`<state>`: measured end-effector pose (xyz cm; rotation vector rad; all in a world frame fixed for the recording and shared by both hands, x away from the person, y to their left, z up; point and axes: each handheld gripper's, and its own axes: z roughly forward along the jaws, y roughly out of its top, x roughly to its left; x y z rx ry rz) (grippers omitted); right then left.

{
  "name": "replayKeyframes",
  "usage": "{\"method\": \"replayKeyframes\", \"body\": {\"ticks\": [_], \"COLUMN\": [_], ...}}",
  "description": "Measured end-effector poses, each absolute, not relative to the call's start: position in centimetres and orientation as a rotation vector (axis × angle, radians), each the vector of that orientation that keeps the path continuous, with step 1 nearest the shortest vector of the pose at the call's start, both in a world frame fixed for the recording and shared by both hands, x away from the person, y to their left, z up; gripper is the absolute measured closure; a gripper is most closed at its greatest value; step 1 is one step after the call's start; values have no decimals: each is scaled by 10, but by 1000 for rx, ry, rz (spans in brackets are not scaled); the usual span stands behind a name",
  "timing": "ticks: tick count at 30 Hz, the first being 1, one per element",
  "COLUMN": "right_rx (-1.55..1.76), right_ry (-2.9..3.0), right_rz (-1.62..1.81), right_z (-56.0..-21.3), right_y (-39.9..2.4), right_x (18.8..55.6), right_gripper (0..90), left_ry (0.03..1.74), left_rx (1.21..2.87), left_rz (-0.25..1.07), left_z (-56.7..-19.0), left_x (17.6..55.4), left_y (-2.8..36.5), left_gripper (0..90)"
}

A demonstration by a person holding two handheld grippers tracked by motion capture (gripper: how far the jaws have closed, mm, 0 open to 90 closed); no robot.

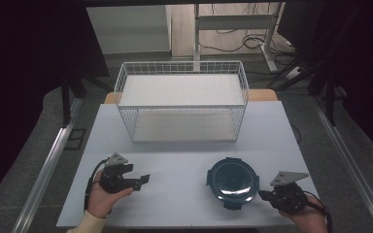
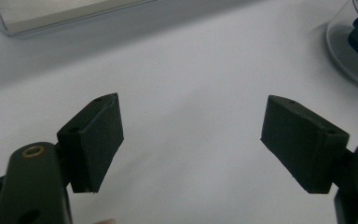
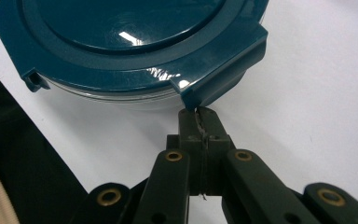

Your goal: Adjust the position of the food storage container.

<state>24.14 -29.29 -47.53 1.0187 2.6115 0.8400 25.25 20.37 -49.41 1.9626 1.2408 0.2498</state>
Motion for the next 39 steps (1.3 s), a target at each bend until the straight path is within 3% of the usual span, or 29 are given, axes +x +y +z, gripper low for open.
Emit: {"method": "replayKeyframes", "body": {"ticks": [39], "right_rx": [944], "right_ry": [2598], "right_rz": [799], "right_z": [-478], "right_y": [-239], "right_x": [255], "right_gripper": [898], "left_ry": [1249], "left_rx": [1951], "left_rz": [234], "left_z": [-495], "left_x": [255], "left_y": [207], "left_gripper": [203]}}
